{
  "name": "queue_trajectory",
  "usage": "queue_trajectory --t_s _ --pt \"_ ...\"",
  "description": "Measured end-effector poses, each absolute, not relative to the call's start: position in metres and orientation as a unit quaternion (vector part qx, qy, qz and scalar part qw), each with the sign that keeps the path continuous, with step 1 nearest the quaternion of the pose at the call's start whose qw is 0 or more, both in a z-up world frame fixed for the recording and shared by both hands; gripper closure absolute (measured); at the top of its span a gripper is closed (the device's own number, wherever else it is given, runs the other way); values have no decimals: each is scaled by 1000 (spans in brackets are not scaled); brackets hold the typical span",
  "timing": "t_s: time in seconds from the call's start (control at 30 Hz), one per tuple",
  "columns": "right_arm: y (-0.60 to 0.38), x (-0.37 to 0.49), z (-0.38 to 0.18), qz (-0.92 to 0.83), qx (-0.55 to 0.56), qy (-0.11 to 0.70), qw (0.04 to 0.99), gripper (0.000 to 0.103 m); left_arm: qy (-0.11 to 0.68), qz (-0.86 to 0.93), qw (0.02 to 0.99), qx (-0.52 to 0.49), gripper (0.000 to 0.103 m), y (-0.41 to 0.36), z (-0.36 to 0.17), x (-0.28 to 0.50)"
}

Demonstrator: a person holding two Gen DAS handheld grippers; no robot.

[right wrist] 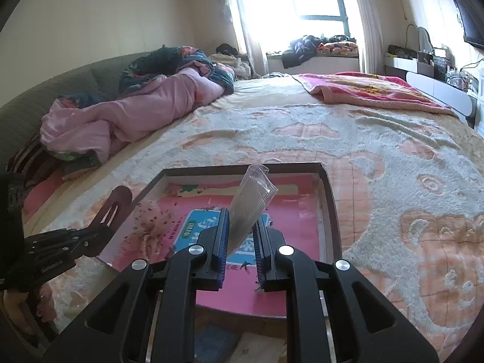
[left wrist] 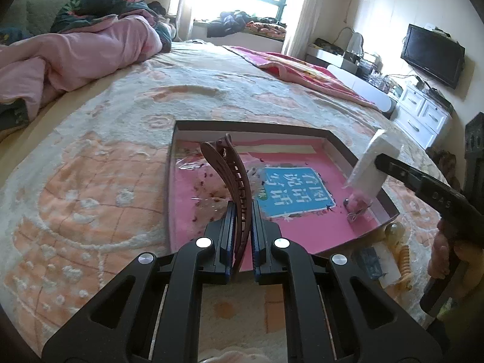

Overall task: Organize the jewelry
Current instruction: 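Carry the brown claw and the plastic strip over the tray with both grippers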

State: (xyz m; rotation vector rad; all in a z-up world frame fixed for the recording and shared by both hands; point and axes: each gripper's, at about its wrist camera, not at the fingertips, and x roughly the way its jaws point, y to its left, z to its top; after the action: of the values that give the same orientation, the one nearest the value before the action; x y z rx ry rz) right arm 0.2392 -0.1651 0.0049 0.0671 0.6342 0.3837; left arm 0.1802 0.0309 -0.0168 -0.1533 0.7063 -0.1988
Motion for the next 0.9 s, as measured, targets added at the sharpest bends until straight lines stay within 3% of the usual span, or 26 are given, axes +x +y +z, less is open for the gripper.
queue_trajectory --t_s 0.9 --pt "-169 280 -35 192 68 394 896 87 376 -127 915 -70 99 7 -38 204"
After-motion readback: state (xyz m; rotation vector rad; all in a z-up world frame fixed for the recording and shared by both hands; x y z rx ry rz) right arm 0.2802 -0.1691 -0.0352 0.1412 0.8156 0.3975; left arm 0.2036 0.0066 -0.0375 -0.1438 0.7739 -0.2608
